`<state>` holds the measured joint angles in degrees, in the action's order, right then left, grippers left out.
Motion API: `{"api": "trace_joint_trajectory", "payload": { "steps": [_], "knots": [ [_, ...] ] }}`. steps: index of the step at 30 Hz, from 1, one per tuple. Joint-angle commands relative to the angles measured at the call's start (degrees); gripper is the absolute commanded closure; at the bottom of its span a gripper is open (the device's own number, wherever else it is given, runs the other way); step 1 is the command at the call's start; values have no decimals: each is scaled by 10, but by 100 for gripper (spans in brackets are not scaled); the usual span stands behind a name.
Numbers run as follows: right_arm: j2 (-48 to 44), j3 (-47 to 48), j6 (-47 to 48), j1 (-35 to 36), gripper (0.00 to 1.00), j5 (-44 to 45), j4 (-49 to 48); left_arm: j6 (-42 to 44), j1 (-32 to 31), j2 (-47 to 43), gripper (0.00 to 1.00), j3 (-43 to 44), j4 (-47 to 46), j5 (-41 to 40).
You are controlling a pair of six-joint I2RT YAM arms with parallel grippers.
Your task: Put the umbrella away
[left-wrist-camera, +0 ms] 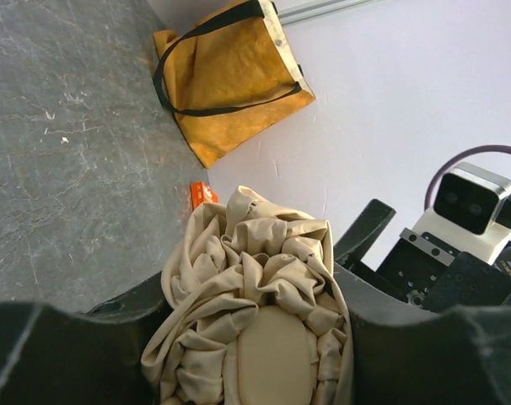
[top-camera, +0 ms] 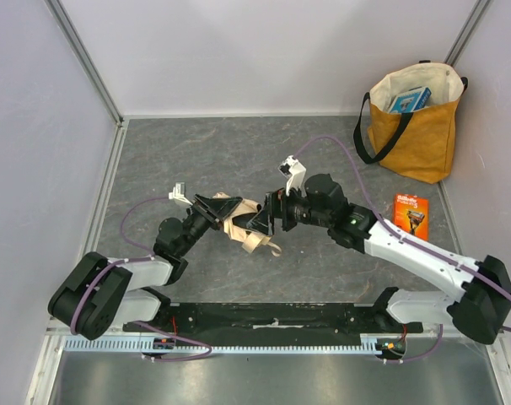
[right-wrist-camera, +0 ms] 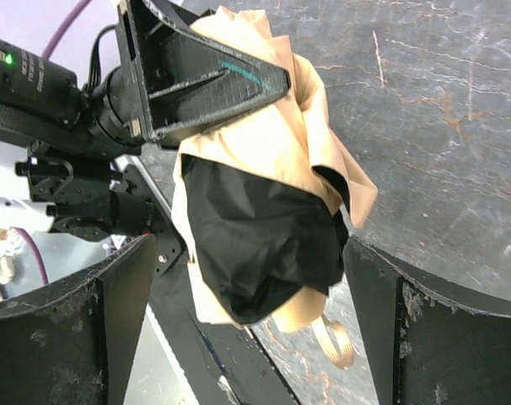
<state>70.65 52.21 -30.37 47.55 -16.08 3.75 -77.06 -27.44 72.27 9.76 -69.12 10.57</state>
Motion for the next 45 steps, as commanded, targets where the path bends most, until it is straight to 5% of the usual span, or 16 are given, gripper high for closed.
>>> {"api": "trace_joint_trajectory", "payload": {
  "steps": [1,5,8,15,20,28,38,45],
  "knots": [
    [-30,40,89,31,5,85,103,35,2,-12,98,10,-61,-5],
    [-12,113,180,135,8,275,183,55,3,-49,98,32,57,-5],
    [19,146,209,177,20,324,195,50,2,-65,98,39,114,-11],
    [114,214,275,266,32,470,228,67,2,-97,98,67,232,-5],
    [158,246,298,283,52,502,249,65,2,-101,98,64,229,0],
    [150,236,285,283,70,497,253,79,2,-101,98,34,151,7],
    [158,224,281,282,62,507,247,72,3,-93,98,25,87,24],
    [156,239,267,282,84,501,244,95,3,-96,98,19,73,33]
  ]
}}
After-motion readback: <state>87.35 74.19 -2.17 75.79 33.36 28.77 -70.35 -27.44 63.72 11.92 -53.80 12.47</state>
